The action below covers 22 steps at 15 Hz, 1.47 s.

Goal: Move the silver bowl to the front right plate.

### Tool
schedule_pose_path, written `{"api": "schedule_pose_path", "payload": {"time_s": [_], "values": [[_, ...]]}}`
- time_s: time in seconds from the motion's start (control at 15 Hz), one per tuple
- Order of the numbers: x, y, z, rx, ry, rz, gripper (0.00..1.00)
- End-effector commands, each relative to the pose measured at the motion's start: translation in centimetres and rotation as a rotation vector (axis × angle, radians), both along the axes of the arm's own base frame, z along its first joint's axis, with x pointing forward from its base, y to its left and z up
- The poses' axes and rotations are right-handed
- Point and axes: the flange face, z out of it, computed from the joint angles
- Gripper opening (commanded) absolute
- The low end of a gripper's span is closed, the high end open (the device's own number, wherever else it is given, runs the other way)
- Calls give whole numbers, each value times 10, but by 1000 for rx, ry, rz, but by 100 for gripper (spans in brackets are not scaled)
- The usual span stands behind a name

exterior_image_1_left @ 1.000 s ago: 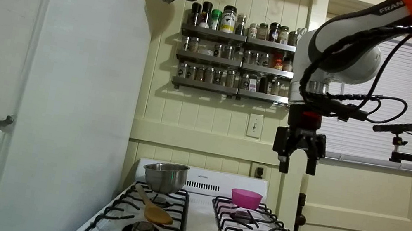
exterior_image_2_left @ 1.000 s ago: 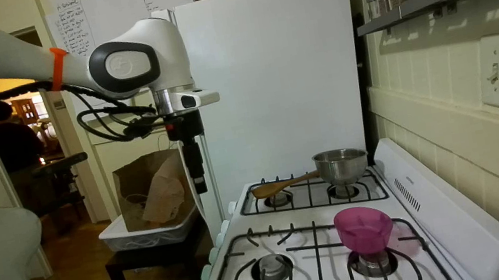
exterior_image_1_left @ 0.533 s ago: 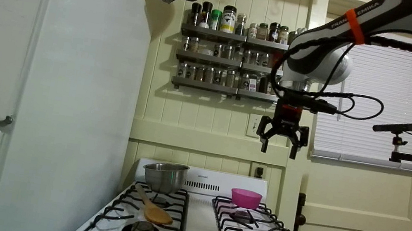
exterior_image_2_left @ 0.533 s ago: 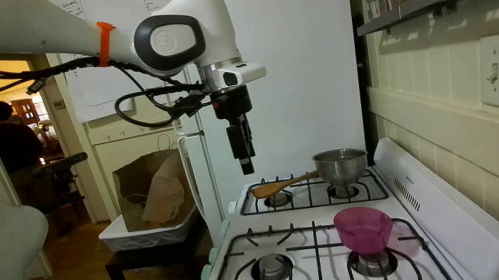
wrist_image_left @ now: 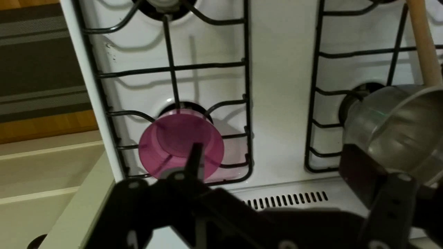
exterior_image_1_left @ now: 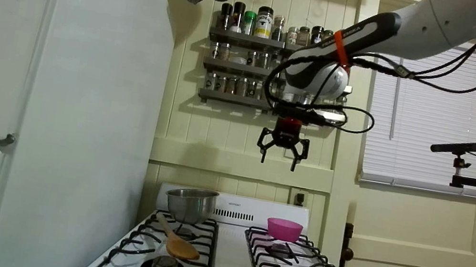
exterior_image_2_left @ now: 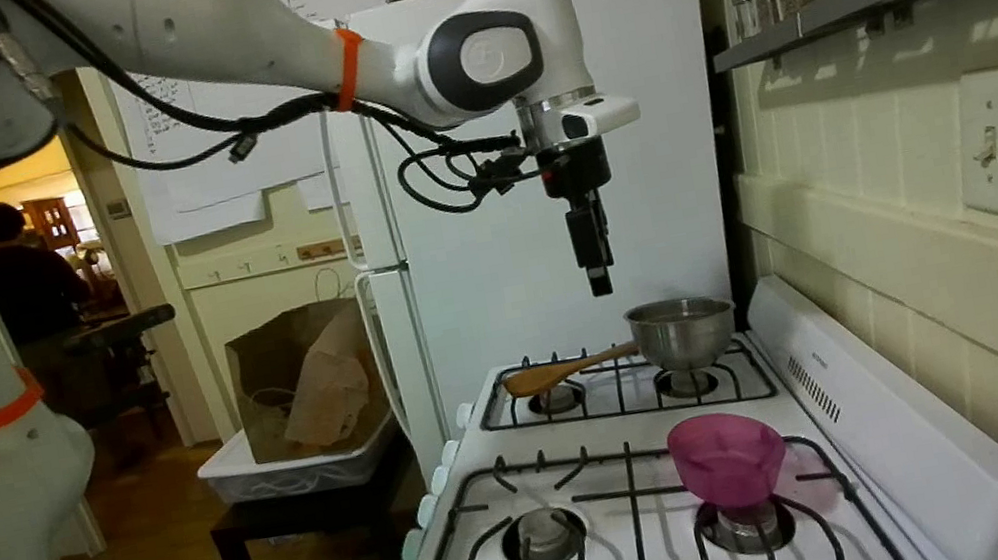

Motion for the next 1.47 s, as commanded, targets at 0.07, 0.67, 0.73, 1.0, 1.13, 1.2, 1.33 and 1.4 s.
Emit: {"api": "schedule_pose_path", "payload": {"time_s": [0.07, 0.67, 0.73, 1.0, 1.13, 1.2, 1.33, 1.4], "values": [[69, 44, -20, -6, 42, 2, 100], [74, 52, -29, 8, 56, 23, 100], [81, 51, -31, 12, 29, 41, 100], [110, 31, -48, -21, 2, -16, 100], [126, 26, -59, -19, -14, -16, 100], [135, 24, -64, -14, -28, -9, 100], [150, 26, -75, -14, -62, 19, 100], [157, 29, -80, -12, -77, 48, 100]]}}
